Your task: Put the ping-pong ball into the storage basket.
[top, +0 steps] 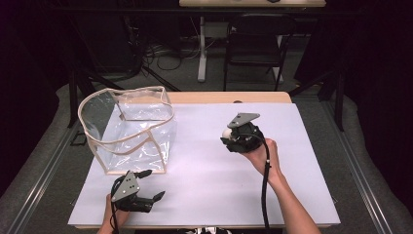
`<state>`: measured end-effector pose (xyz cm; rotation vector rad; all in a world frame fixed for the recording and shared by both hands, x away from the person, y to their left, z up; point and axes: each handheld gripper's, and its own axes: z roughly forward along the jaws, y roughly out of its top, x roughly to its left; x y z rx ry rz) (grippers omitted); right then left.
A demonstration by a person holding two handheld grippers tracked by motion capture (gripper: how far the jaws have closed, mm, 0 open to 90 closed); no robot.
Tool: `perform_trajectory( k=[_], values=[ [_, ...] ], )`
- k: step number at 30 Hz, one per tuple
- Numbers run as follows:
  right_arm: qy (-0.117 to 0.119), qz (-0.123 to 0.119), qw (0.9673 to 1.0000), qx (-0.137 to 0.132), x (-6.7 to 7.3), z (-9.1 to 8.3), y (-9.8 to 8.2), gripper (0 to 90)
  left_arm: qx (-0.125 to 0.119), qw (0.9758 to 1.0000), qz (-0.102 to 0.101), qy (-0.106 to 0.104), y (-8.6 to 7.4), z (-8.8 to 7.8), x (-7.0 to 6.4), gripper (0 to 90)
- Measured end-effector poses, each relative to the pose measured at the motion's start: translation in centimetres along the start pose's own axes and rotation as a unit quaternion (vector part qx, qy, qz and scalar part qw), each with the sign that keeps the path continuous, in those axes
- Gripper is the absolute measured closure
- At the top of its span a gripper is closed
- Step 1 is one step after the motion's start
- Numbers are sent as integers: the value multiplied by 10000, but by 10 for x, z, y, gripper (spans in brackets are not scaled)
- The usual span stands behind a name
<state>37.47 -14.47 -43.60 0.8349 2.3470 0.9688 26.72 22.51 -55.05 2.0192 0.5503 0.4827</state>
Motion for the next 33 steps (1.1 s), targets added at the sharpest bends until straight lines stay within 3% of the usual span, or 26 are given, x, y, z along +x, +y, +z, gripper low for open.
perform_trajectory(
  k=[33],
  values=[
    [-153, -133, 9998, -2, -7, -11, 19, 511, -15, 10000, -10, 23, 0, -1, 0, 162]
  ],
)
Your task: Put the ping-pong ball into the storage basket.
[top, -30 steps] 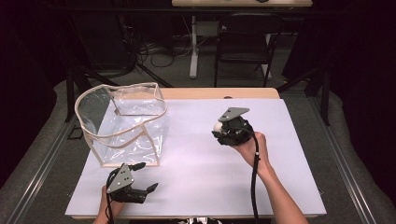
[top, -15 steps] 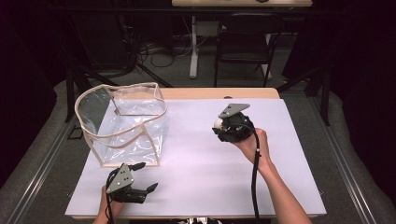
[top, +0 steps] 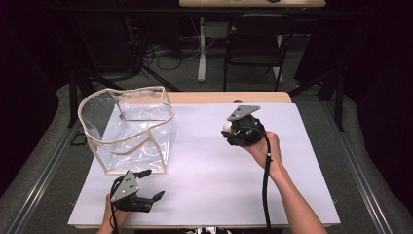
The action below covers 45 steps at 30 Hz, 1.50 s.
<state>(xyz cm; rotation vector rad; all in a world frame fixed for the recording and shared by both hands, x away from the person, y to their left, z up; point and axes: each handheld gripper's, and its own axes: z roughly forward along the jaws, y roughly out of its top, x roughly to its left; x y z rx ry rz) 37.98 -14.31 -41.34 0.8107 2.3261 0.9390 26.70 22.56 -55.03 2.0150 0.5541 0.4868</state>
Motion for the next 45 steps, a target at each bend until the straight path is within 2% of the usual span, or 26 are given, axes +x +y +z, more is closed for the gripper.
perform_trajectory(
  k=[29, 45],
  values=[
    [10, -119, 9999, 39, -10, 4, 23, 512, 2, 10000, 2, -39, 0, 1, 0, 162],
    [-18, -332, 9994, 72, -8, 9, 41, 512, -7, 10000, 1, -29, 0, 1, 0, 162]
  ],
)
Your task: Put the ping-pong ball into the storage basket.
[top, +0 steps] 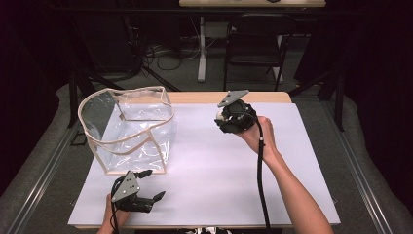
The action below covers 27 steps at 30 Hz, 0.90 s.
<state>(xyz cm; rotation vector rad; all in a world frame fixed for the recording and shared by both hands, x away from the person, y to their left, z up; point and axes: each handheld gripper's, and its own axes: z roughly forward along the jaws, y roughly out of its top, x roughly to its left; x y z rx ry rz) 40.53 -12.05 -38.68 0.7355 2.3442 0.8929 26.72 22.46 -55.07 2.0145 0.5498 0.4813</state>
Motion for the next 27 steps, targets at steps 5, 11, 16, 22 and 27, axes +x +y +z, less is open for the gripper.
perform_trajectory(
  k=[5, 11, 16, 22, 27],
  values=[
    [-8, -57, 10000, -29, 1, 1, 6, 511, 11, 10000, 8, -1, 0, 0, 0, 162],
    [3, -68, 9999, -87, 0, 1, 12, 512, 9, 10000, 5, -2, 0, 0, 0, 162],
    [-17, -130, 9999, -91, 0, 3, 19, 511, -3, 10000, -2, -1, 0, 0, 0, 162],
    [-24, -177, 9998, -90, 0, 6, 24, 511, 0, 10000, 4, -10, 0, 0, 0, 162],
    [-29, -189, 9998, -94, -1, 8, 30, 511, -3, 10000, -6, 0, 0, 0, 0, 162]
  ],
)
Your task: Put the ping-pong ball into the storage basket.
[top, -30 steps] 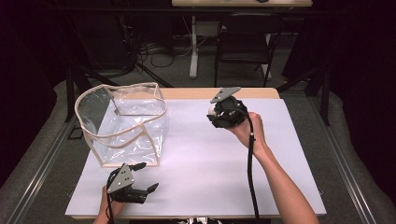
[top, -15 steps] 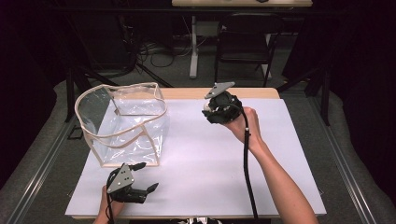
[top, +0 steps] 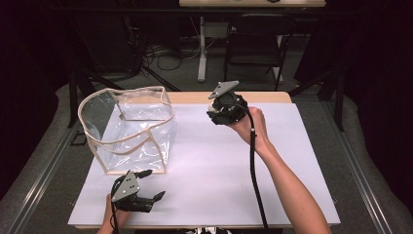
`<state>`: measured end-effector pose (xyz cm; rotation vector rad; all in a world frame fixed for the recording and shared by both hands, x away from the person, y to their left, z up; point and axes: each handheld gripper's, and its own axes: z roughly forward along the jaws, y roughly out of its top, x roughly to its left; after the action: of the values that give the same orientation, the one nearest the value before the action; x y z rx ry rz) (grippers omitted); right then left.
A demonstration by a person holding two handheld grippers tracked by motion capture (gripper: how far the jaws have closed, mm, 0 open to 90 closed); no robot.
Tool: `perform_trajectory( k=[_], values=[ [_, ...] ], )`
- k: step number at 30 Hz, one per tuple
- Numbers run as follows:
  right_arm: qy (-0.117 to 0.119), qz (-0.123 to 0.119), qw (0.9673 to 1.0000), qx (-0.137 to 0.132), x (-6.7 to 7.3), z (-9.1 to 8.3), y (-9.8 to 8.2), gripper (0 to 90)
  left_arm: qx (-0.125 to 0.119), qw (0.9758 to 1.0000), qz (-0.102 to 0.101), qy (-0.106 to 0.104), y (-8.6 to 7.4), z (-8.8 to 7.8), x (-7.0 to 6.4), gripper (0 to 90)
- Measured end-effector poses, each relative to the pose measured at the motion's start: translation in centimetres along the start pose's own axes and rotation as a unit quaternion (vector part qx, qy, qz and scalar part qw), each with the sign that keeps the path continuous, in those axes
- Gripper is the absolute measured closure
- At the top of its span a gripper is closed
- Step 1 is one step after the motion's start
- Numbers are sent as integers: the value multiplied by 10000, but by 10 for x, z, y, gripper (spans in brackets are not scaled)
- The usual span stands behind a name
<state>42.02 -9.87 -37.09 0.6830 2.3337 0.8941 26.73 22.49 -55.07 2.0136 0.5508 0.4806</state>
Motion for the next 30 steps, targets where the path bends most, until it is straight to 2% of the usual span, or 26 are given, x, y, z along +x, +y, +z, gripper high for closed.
perform_trajectory(
  k=[30],
  values=[
    [81, -157, 9998, -56, 7, 14, 27, 512, 15, 10000, 10, 4, 0, -1, 0, 162]
  ],
)
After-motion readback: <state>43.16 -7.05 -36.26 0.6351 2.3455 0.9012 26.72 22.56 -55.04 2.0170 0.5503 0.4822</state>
